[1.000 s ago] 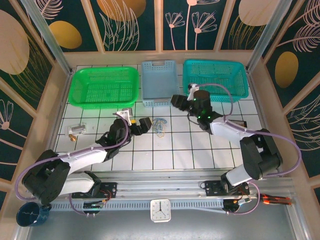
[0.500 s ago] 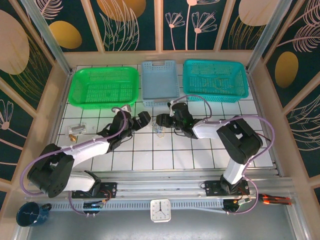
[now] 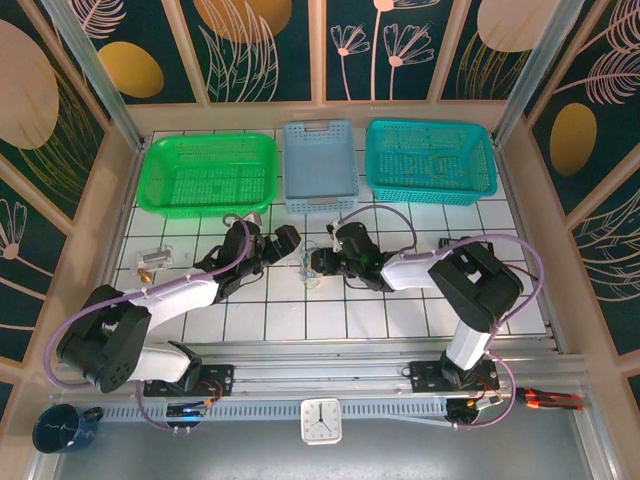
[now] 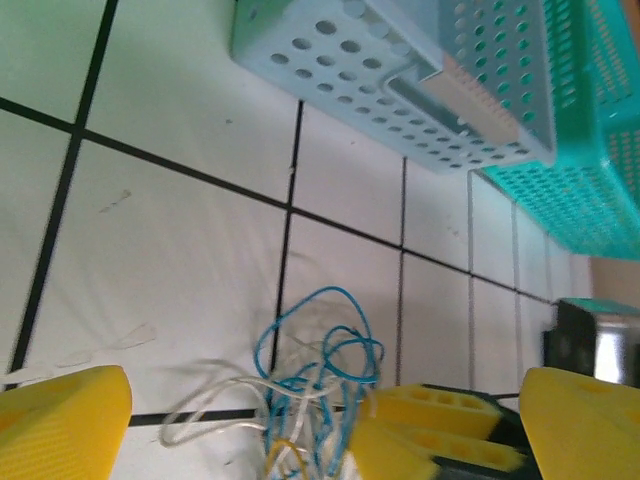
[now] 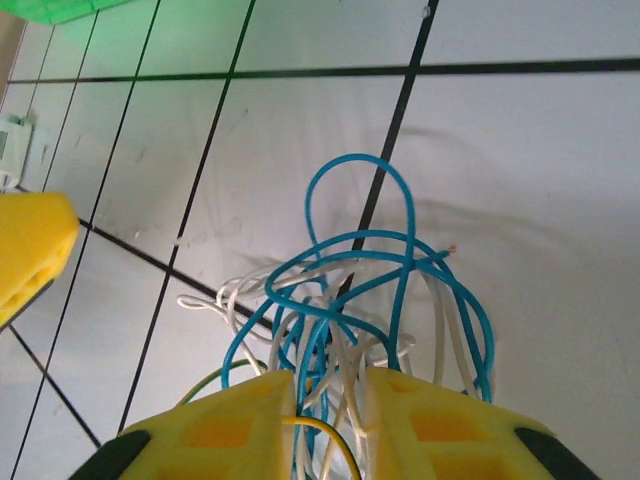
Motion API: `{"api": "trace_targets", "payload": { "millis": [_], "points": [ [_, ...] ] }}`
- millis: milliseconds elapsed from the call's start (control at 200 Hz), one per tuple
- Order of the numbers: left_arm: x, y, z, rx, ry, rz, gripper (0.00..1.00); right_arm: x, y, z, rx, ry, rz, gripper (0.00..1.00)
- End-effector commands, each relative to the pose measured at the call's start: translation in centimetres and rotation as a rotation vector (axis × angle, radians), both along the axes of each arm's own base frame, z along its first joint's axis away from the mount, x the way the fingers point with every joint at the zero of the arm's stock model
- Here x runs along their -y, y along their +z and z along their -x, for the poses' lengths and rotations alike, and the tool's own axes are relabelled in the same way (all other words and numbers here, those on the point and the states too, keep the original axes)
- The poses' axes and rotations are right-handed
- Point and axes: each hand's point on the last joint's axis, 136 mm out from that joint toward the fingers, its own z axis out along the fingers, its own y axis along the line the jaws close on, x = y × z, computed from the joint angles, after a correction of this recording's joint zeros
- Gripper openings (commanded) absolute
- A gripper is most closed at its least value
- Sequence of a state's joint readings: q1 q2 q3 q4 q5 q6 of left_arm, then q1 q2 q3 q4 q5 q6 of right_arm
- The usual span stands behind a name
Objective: Untangle the cables
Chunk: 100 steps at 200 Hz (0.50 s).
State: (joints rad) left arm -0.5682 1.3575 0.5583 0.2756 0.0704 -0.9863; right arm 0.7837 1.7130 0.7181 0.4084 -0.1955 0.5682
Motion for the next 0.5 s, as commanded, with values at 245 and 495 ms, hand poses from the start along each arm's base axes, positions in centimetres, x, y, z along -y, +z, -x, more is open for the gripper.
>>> {"api": "trace_targets", "payload": {
  "millis": [245, 495],
  "points": [
    [0.2, -2.3, 0.5, -0.046, -0.119, -0.148, 0.98, 1.3, 4.1, -0.9, 0.107, -0.063, 0.023, 0.47],
    [-0.9, -2.2, 0.4, 0.01, -0.161, -0.268, 0.74, -0.1, 5.1, -1.1, 0.11, -0.026, 0.008, 0.48]
  ]
}}
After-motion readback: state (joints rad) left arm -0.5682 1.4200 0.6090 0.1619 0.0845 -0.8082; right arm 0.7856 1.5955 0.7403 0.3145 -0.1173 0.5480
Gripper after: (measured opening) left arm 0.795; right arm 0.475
